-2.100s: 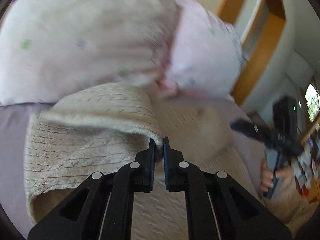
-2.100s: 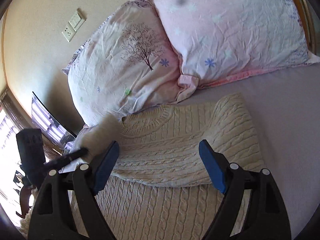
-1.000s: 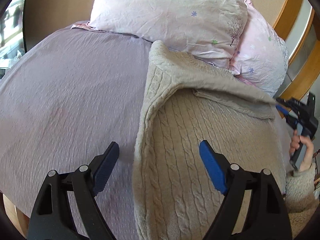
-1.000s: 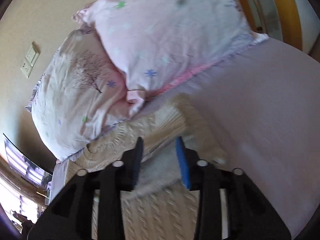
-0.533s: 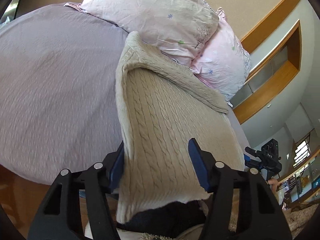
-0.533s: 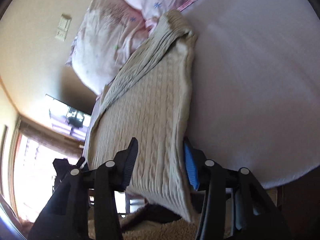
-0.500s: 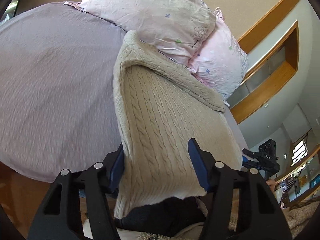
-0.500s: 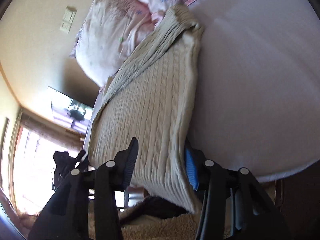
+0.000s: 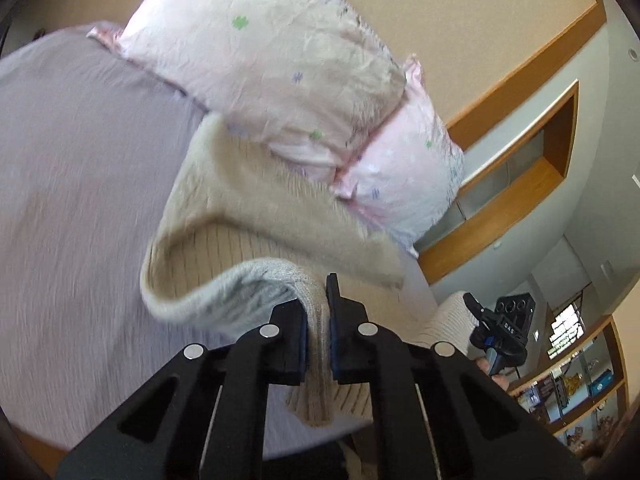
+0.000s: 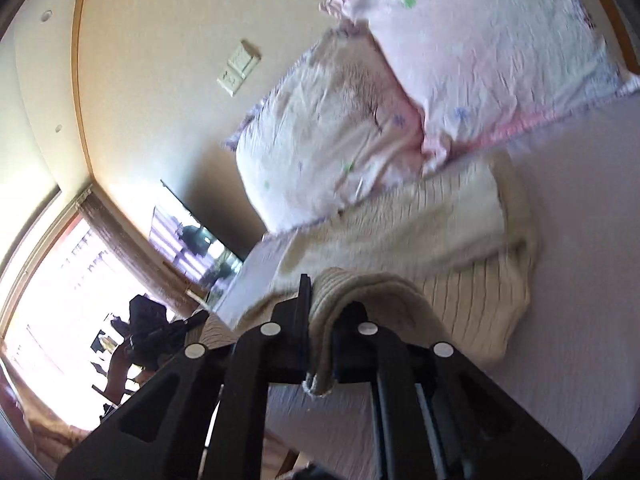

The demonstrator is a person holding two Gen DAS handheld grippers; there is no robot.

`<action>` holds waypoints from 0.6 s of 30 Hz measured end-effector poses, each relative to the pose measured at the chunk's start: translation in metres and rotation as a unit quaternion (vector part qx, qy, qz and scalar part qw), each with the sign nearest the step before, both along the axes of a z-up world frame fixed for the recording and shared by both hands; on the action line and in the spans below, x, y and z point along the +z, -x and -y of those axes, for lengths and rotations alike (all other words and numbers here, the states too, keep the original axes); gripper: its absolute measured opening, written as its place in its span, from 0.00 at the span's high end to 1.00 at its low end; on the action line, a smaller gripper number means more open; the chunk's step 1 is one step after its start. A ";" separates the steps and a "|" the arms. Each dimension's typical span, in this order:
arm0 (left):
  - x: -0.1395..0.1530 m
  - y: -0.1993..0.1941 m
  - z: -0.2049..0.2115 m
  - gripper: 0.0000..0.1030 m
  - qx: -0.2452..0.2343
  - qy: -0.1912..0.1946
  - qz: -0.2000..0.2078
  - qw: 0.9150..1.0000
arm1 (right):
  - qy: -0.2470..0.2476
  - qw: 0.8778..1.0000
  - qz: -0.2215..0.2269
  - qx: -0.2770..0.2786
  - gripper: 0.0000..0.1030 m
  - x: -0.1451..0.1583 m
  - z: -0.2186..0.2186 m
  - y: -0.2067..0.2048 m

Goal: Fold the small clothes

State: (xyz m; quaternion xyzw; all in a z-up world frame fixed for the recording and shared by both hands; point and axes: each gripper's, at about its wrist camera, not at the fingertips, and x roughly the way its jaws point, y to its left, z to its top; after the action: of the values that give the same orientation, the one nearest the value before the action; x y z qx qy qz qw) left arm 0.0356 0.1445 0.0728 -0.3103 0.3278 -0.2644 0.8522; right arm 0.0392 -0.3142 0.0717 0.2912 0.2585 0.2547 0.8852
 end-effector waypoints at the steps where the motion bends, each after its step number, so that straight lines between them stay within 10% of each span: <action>1: 0.010 -0.025 -0.002 0.93 0.023 0.000 0.003 1.000 | -0.004 1.000 0.008 -0.017 0.93 0.003 0.010 -0.020; 8: -0.014 -0.197 0.011 0.92 0.095 -0.039 -0.085 0.991 | 0.021 0.979 -0.119 -0.164 0.85 -0.043 0.055 -0.187; 10: -0.032 -0.216 0.014 0.91 0.076 -0.034 -0.142 0.986 | 0.048 0.967 -0.155 -0.197 0.34 -0.057 0.058 -0.200; 12: -0.035 -0.211 0.010 0.70 0.058 -0.014 -0.148 0.987 | 0.044 0.970 -0.104 -0.217 0.08 -0.051 0.062 -0.186; 14: -0.024 -0.192 -0.002 0.05 0.072 -0.021 -0.114 0.991 | 0.049 0.971 -0.046 -0.229 0.02 -0.041 0.064 -0.169; 18: -0.012 -0.156 -0.028 0.03 0.093 -0.046 -0.085 0.991 | 0.020 0.981 0.000 -0.195 0.02 -0.039 0.073 -0.152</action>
State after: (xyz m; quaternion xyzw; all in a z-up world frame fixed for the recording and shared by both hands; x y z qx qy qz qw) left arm 0.1920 0.1726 0.0608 -0.3212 0.3807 -0.1408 0.8556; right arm 0.1916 -0.3867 0.0323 0.3185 0.2013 0.0718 0.9235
